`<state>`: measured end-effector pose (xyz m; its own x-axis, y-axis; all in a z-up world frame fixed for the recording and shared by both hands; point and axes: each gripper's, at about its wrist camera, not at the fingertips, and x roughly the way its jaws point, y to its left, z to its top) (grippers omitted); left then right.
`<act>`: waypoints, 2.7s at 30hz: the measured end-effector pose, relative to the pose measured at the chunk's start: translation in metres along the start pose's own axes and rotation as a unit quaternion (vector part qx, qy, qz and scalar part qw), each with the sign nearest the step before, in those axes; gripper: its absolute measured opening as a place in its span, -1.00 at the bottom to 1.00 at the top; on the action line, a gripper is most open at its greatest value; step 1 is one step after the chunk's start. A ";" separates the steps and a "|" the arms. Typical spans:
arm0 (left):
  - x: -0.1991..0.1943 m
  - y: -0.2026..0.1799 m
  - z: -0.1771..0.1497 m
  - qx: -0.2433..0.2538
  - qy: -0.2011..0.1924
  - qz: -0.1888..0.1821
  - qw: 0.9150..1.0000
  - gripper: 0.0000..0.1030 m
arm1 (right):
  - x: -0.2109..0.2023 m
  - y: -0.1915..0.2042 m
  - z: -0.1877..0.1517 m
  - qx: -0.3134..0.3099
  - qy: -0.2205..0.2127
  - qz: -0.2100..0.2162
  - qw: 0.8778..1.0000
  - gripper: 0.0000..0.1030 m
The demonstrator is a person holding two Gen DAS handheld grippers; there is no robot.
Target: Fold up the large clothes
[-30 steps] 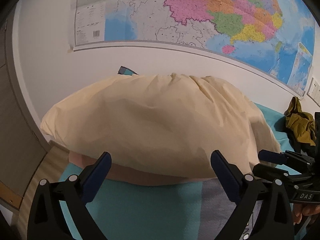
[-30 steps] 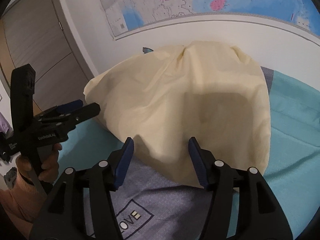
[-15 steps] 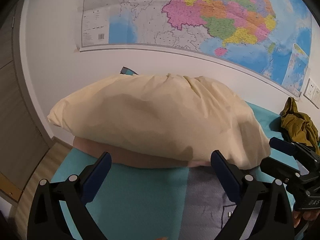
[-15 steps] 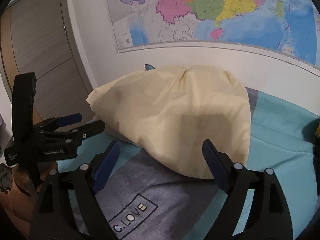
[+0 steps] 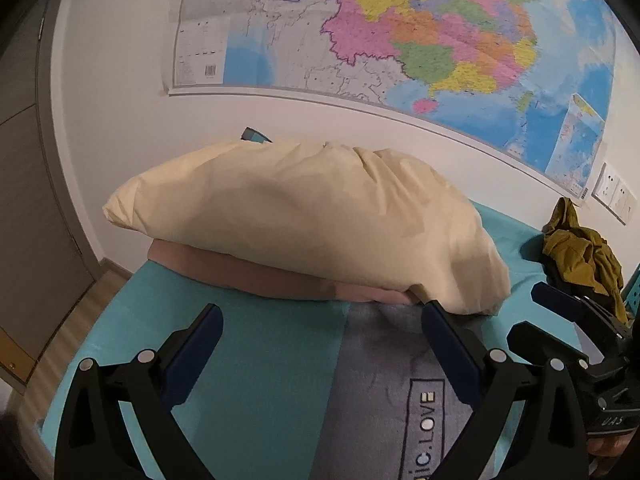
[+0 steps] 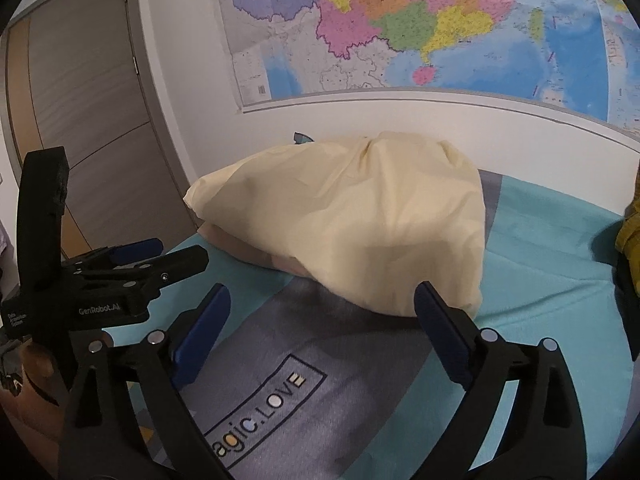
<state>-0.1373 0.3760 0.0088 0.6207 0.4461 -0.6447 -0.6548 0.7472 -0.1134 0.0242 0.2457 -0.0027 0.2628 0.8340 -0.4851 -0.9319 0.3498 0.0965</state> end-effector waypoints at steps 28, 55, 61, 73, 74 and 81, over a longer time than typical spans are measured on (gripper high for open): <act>-0.024 -0.029 -0.020 0.012 -0.011 0.009 1.000 0.86 | -0.038 0.001 -0.019 -0.002 -0.015 0.005 1.000 0.89; -0.030 -0.043 -0.029 0.030 -0.011 0.012 0.999 0.86 | -0.047 -0.003 -0.027 0.008 -0.015 0.009 1.000 0.89; -0.031 -0.045 -0.029 0.032 -0.012 0.013 0.999 0.86 | -0.049 -0.004 -0.029 0.009 -0.016 0.012 1.000 0.89; -0.036 -0.051 -0.034 0.038 -0.014 0.011 0.999 0.86 | -0.055 -0.005 -0.032 0.009 -0.019 0.018 1.000 0.89; -0.037 -0.052 -0.034 0.039 -0.016 0.010 0.999 0.86 | -0.056 -0.006 -0.032 0.009 -0.019 0.018 1.000 0.89; -0.037 -0.065 -0.037 0.061 -0.024 0.000 0.998 0.86 | -0.062 -0.013 -0.036 0.017 -0.020 0.012 1.000 0.89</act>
<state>-0.1337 0.2926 0.0117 0.6434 0.4667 -0.6068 -0.5991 0.8005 -0.0195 0.0112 0.1739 -0.0050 0.2507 0.8582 -0.4479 -0.9290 0.3434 0.1378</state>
